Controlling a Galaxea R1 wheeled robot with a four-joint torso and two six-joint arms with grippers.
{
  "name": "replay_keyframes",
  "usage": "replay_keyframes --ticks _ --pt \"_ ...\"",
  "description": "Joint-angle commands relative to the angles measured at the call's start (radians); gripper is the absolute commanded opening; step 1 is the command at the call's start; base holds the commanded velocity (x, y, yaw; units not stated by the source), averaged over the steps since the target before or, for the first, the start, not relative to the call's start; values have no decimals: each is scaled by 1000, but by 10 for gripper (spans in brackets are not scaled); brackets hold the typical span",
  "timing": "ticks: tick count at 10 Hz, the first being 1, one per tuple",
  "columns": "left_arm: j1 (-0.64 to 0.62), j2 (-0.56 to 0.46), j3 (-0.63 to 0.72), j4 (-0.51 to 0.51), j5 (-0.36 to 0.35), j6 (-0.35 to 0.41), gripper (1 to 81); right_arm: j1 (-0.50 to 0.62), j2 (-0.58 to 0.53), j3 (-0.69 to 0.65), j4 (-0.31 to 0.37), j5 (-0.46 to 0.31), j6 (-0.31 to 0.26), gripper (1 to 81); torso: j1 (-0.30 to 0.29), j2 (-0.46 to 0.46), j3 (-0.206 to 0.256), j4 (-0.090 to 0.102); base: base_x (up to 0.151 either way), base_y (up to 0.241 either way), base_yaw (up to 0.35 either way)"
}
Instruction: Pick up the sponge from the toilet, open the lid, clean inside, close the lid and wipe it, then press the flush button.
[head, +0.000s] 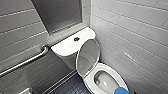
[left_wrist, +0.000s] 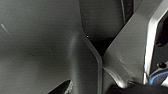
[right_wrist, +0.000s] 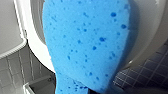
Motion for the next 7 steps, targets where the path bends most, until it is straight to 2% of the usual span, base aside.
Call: replay_keyframes --ticks 1,4,7 --pt "12 -8 22 2 79 7 811 -11 -95 73 -8 16 2 10 0 0 0 0 0 0 0" --pt "12 -12 22 2 77 7 811 -107 -155 95 -8 78 2 10 0 0 0 0 0 0 0" --pt "5 -32 45 0 77 7 811 -285 -155 32 -8 98 -11 10 0 0 0 0 0 0 0"
